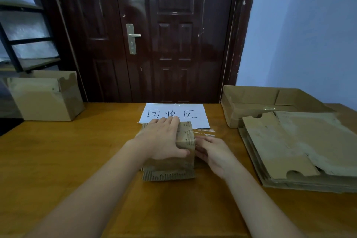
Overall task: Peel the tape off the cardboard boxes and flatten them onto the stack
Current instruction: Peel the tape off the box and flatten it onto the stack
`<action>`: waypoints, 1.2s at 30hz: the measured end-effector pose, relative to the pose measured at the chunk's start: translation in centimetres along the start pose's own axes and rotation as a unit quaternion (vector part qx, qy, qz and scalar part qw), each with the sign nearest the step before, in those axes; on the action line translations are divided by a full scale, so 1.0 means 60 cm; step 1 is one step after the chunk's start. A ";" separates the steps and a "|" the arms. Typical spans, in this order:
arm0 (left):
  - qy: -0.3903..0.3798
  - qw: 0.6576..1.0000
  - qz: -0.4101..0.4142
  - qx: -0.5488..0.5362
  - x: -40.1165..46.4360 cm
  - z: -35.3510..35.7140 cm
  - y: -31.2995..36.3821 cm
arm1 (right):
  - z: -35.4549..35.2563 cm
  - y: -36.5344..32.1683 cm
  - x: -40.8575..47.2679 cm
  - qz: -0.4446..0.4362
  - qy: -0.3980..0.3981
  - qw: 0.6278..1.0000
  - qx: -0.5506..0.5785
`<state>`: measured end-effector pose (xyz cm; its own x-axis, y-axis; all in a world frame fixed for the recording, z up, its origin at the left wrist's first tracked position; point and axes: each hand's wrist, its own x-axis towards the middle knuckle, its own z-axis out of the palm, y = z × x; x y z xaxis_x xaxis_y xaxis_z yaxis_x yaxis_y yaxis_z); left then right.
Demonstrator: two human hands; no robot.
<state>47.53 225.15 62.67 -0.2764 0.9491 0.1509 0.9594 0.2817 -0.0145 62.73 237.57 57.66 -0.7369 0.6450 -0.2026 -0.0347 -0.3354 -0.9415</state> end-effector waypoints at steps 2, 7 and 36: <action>0.000 1.000 0.002 0.002 0.000 0.001 0.002 | -0.001 0.001 0.007 -0.004 0.016 0.999 -0.037; -0.002 1.000 0.000 -0.001 0.000 0.002 -0.001 | -0.009 0.005 0.024 -0.069 0.085 0.925 -0.365; -0.005 1.000 -0.006 -0.006 0.004 0.008 -0.002 | -0.178 -0.232 0.170 -0.196 0.291 0.762 -0.544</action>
<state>47.32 225.42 62.24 -0.2892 0.9467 0.1418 0.9564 0.2922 -0.0007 62.87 256.14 65.82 -0.3786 0.8509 0.3643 0.6392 0.5250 -0.5620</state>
